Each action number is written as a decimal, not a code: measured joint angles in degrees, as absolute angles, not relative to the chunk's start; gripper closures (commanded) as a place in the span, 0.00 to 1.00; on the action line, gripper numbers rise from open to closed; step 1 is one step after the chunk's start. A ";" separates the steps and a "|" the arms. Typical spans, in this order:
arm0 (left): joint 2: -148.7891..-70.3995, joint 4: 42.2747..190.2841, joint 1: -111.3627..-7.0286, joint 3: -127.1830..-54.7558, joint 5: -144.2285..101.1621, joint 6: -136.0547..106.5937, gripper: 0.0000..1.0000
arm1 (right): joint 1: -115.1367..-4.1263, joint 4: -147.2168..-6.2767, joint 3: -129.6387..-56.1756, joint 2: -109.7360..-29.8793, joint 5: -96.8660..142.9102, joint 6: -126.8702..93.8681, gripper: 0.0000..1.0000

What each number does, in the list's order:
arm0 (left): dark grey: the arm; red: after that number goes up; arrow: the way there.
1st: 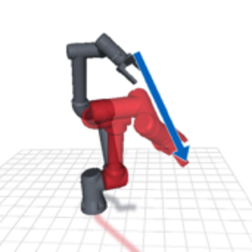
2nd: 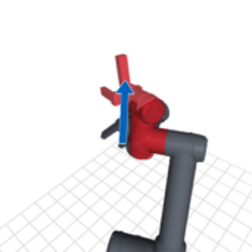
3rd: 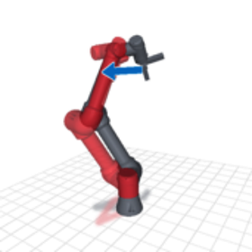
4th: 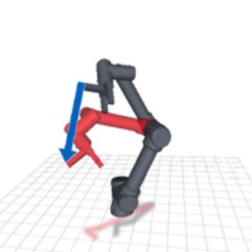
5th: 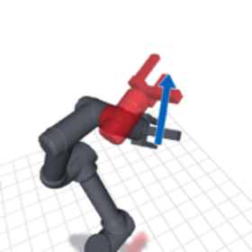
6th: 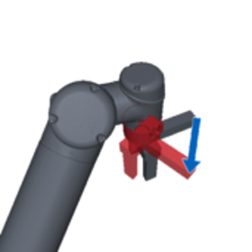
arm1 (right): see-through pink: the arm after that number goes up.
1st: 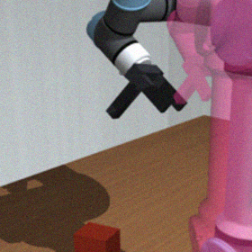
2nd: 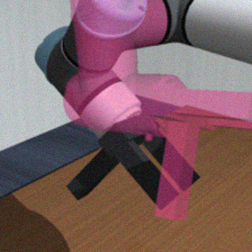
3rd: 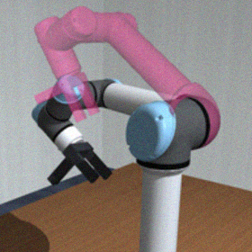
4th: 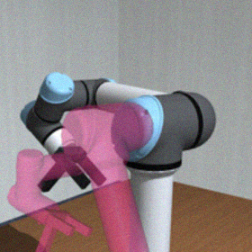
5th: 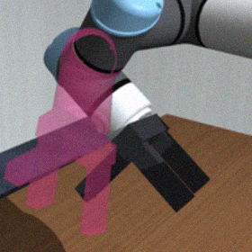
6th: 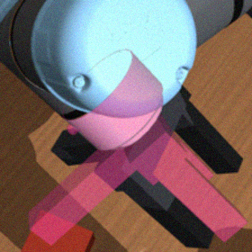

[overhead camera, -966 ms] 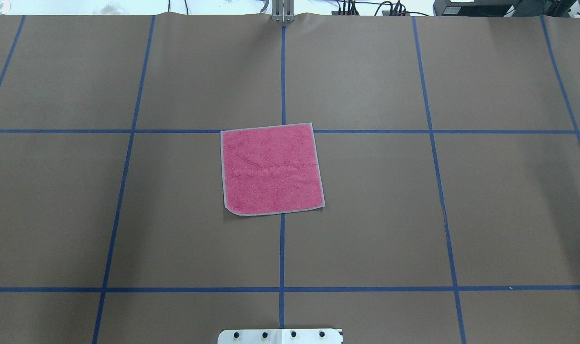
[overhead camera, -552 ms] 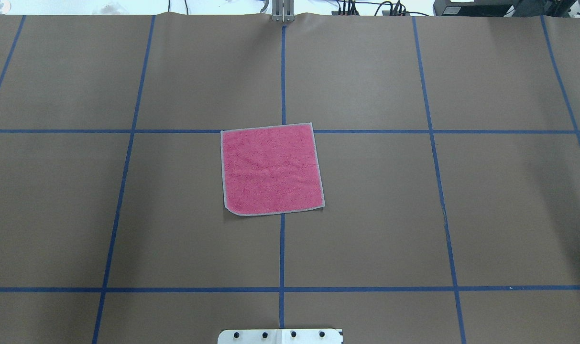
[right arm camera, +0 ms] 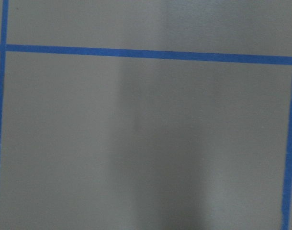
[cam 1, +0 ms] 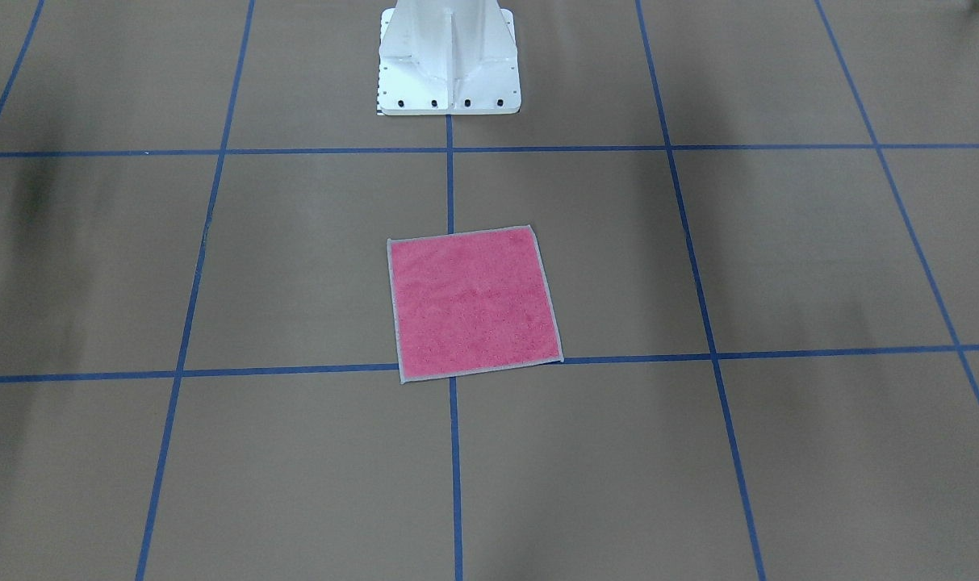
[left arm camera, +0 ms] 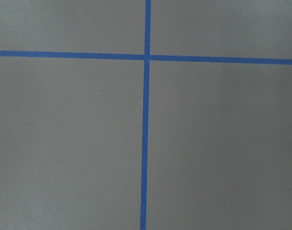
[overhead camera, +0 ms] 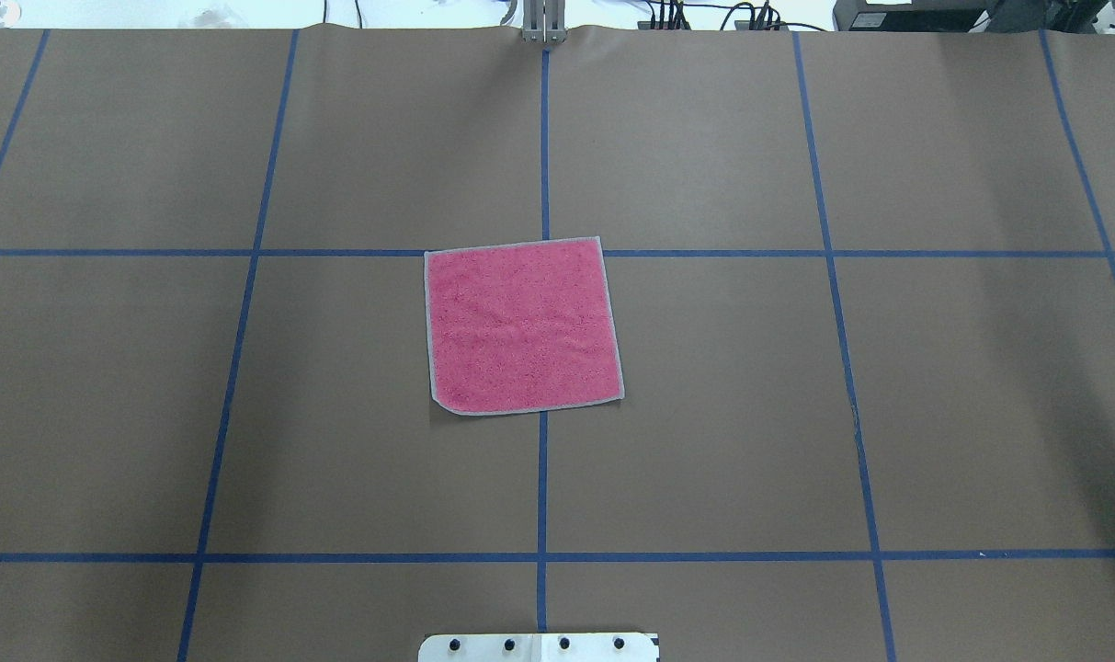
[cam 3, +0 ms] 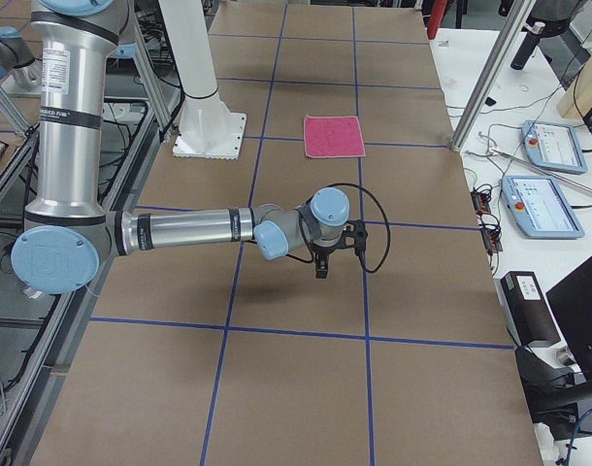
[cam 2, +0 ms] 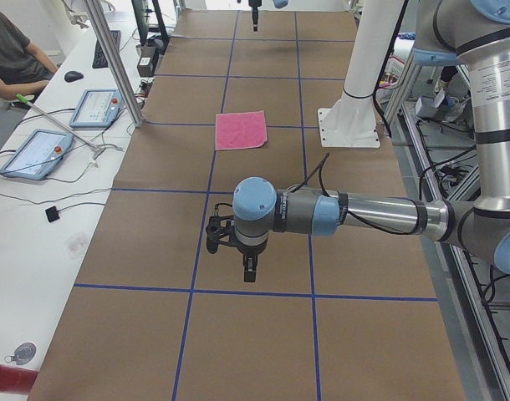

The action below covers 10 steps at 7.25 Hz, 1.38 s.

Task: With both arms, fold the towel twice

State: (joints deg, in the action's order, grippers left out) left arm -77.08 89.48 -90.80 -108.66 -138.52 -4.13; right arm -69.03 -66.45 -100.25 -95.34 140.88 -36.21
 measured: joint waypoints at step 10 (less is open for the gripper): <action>-77.26 92.26 -89.38 -108.56 -139.02 -11.07 0.00 | -27.95 -70.19 -102.96 -67.54 107.41 -105.62 0.22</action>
State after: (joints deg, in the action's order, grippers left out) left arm -77.26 92.26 -89.38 -108.56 -139.02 -11.07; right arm -27.95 -70.19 -102.96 -67.54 107.41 -105.62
